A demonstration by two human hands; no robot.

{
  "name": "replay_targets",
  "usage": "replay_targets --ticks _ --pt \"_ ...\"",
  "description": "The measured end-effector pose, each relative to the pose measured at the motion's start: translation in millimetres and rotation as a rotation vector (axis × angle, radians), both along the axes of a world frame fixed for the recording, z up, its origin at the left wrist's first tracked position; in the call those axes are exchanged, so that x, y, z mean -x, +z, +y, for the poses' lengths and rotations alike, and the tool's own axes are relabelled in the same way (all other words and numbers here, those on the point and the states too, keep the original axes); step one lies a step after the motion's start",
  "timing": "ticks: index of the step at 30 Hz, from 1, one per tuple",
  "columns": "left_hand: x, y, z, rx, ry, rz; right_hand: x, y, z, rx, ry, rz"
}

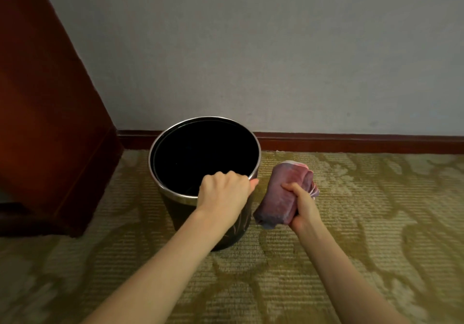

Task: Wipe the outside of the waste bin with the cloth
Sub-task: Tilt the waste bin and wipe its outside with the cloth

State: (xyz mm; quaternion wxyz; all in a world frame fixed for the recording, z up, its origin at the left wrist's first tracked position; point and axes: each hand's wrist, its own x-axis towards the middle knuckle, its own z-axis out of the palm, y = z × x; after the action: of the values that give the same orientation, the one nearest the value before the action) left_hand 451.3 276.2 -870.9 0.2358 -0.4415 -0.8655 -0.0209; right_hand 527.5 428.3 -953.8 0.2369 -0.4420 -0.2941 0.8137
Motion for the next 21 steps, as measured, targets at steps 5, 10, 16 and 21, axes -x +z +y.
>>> replay_targets --ticks 5,10,16,21 --pt "4.1 -6.6 -9.3 0.046 -0.053 0.001 -14.1 -5.0 6.9 -0.002 -0.027 -0.021" --pt "23.5 -9.3 -34.9 0.015 -0.259 -0.148 -14.6 -15.9 -3.6 -0.034 -0.034 -0.065" --pt "29.5 -8.9 -43.4 0.111 -0.274 0.013 -15.0 -23.8 -16.5 -0.088 -0.045 -0.109" --pt "18.1 -6.8 -36.8 0.114 -0.183 0.018 -16.8 -18.5 -24.2 -0.135 -0.079 -0.137"
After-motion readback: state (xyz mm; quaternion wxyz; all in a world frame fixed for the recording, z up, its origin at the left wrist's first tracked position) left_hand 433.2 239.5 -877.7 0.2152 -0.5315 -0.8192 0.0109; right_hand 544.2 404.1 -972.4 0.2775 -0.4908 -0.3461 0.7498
